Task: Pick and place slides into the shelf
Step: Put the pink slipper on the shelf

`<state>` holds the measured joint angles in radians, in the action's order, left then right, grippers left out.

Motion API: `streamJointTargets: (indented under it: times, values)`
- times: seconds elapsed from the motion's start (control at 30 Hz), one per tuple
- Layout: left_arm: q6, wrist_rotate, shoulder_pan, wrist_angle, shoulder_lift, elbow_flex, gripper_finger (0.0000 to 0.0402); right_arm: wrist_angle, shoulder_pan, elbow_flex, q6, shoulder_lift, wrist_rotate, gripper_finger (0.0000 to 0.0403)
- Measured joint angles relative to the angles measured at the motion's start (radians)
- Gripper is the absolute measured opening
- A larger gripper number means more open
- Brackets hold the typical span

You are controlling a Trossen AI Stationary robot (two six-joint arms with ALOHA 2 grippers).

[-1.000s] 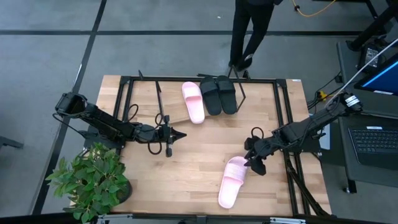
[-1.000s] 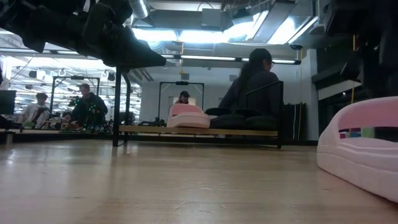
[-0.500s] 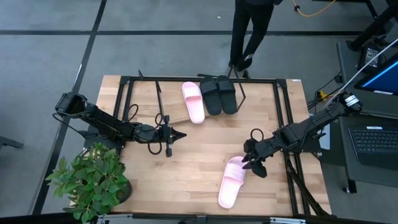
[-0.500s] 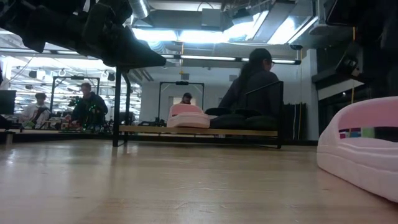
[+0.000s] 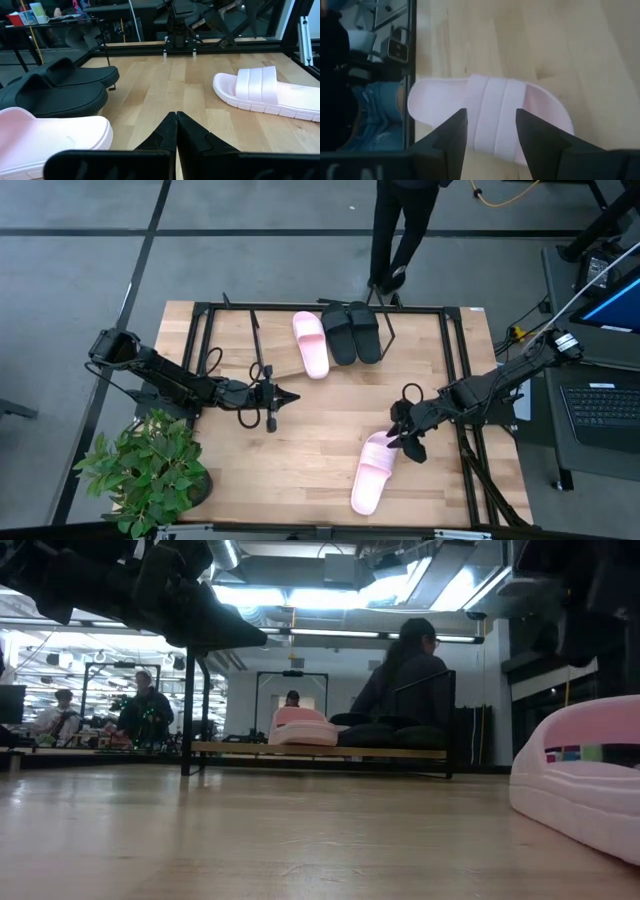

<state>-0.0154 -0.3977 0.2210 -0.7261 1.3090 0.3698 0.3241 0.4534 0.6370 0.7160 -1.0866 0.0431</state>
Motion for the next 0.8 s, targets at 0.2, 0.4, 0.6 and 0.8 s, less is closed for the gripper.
streamJointTargets:
  times: [0.2,0.4,0.6,0.8]
  values:
    - [-0.001,0.016,0.000,0.000,0.000,0.000,0.0000,0.171,0.083,0.155,-0.019,-0.011,-0.178,0.0170]
    - [-0.001,0.063,0.000,0.000,0.000,0.000,0.0000,0.340,0.201,0.344,-0.010,-0.122,-0.361,0.0170]
    - [0.000,0.067,0.000,0.000,0.000,0.000,0.0000,0.535,0.277,0.517,0.071,-0.329,-0.452,0.0170]
    - [0.064,0.079,0.038,0.050,-0.004,0.000,0.0000,0.693,0.348,0.687,0.189,-0.540,-0.544,0.0170]
